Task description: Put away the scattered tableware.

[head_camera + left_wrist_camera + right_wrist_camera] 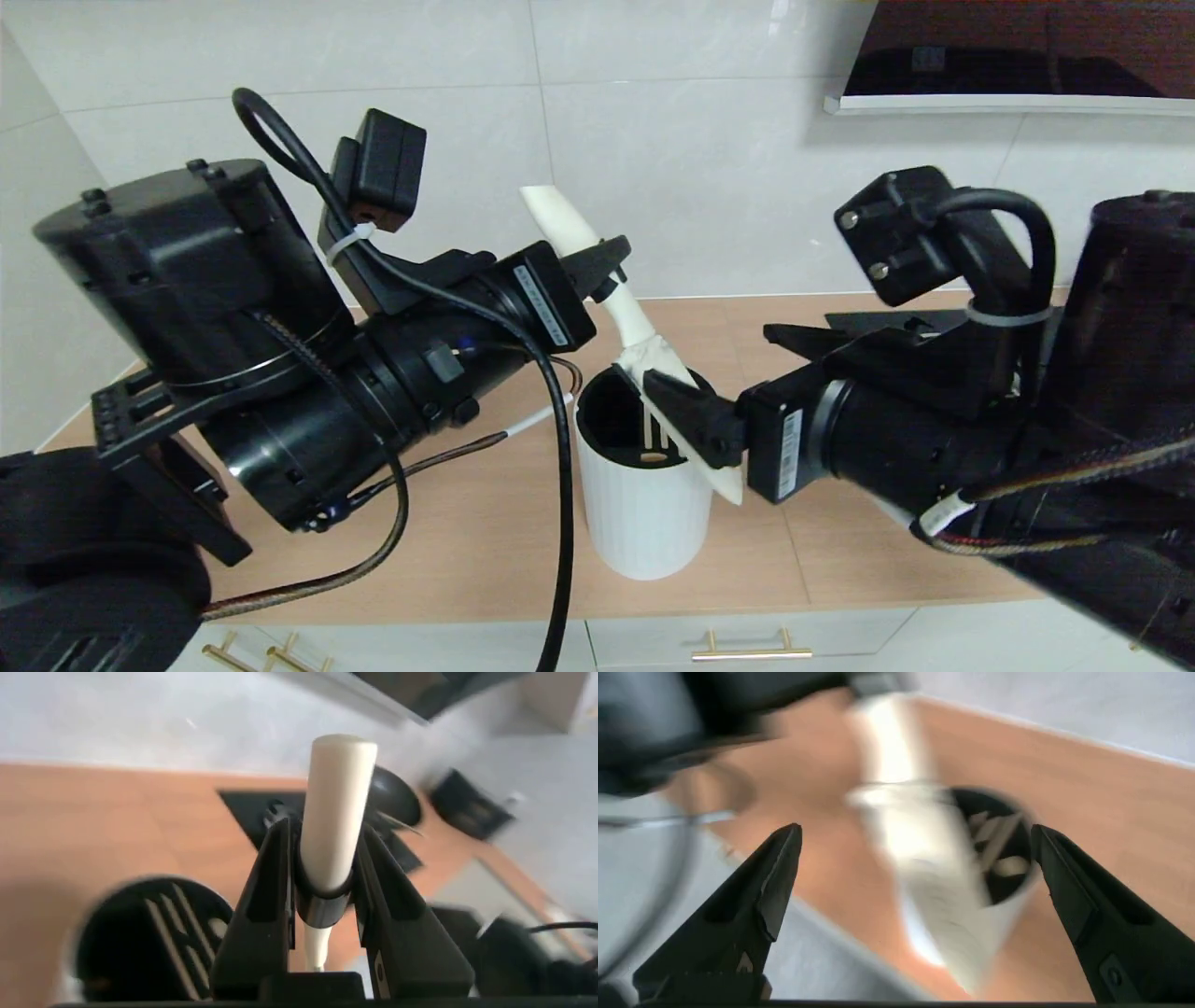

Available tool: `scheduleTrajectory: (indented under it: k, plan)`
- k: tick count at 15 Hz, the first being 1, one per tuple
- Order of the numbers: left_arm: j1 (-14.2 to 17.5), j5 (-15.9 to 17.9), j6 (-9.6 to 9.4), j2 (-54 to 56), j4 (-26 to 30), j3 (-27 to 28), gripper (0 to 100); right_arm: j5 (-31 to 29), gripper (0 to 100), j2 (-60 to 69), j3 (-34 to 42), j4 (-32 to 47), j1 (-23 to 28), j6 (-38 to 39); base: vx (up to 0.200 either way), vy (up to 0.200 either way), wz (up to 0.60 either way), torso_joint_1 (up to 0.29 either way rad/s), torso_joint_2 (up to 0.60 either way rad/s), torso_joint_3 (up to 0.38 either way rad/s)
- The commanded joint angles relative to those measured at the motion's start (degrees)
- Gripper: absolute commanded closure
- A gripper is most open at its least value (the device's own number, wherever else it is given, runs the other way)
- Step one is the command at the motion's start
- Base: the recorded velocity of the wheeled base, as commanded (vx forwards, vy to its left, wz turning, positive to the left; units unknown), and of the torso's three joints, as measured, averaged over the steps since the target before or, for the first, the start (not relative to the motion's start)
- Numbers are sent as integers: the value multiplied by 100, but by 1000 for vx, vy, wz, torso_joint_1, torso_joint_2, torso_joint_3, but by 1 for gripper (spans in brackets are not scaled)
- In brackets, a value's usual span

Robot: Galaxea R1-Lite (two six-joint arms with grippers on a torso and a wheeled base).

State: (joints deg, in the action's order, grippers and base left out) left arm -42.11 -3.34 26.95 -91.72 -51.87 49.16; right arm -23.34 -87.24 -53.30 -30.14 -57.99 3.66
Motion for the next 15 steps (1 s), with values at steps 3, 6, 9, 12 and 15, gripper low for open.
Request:
scheduleTrajectory:
  k: [3,6,9,12,15]
  plan:
    - [27,-633,-516,181,318,471,100,190,0,796,100,34,1009,-102,0,0,0,0,0,0]
    - [18,-1371,-1254,612,2102,1508,100,533,0,849,91,43,1589,-111,0,0,0,0,0,0]
    - [9,-1784,-1526,673,2849,2185,100,568,0,805,83,43,1923,-111,0,0,0,0,0,0]
    - [9,-2250,-1966,787,3658,2335,100,568,0,787,74,43,1976,-111,0,0,0,0,0,0]
    - [9,-1995,-2063,392,3631,2765,100,568,0,778,74,43,2037,-111,0,0,0,0,0,0]
